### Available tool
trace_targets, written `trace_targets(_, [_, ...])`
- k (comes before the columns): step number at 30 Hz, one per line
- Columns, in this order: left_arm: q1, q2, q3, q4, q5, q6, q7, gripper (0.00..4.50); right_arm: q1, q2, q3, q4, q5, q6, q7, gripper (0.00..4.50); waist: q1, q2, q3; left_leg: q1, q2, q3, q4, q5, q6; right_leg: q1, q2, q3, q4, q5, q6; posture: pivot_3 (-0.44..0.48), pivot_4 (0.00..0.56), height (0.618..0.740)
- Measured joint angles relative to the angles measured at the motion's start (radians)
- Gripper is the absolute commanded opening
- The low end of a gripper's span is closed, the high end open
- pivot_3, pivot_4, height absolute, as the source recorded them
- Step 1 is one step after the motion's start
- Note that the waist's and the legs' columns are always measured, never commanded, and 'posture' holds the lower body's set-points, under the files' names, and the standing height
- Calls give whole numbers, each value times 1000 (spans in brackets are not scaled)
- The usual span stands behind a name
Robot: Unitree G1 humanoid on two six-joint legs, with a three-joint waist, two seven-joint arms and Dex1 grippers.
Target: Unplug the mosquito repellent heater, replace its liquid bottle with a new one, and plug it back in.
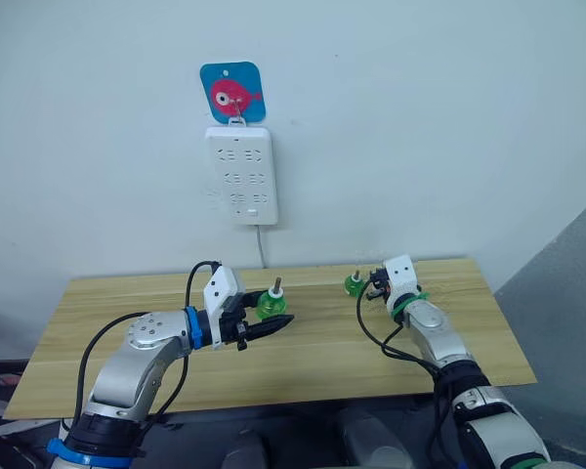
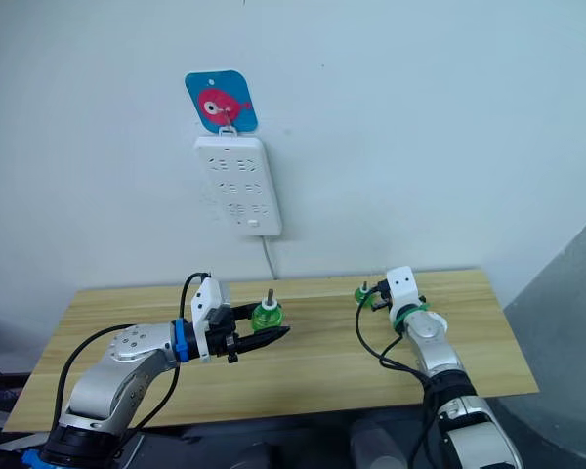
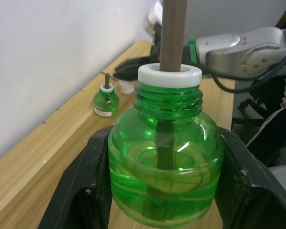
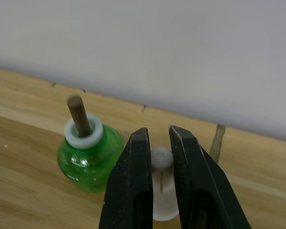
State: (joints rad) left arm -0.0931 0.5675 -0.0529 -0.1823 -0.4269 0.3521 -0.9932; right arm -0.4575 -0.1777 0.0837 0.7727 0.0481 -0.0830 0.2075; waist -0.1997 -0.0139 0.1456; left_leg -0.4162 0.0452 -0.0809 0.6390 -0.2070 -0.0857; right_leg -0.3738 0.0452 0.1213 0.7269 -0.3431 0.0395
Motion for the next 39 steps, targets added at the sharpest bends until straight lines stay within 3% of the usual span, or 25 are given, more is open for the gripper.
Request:
trace_targets(8, [-3,-2,0,-9,-4,13,1,2319,-6,22,-39,4,11,-15,-6,3106,3,1,1,0,0,0,0,0,0,0,0,0,0,0,0,-160,118,704])
trace_targets(12, [-8,-5,-1,-9,-3,12,1,2319,44,17,-61,-160,36,29,33,4496,6,1,2,0,0,0,0,0,0,0,0,0,0,0,0,-167,115,704])
trace_targets(20, [-23,-14,-3,-3,-4,8,-4,2319,270,-184,-3,-816,162,329,312,4500,7,2,4,0,0,0,-1,0,0,0,0,0,0,0,0,-180,114,704])
trace_targets(25, [-43,-10,-12,-8,-10,5,-54,2319,261,-375,60,-1171,377,613,549,4500,2,0,6,1,1,0,-1,0,0,0,1,1,0,0,0,-192,110,704])
trace_targets(30, [-69,-22,-50,-25,-13,-11,-92,2319,117,-389,118,-1262,519,801,633,4500,3,-2,8,0,1,1,0,0,0,0,1,2,0,0,0,-194,110,704])
trace_targets(39, [-97,-25,-67,-44,-22,-28,-110,2319,18,-255,160,-1218,566,880,601,4500,5,-4,9,-2,1,0,-4,0,0,0,1,1,-6,0,1,-177,101,704])
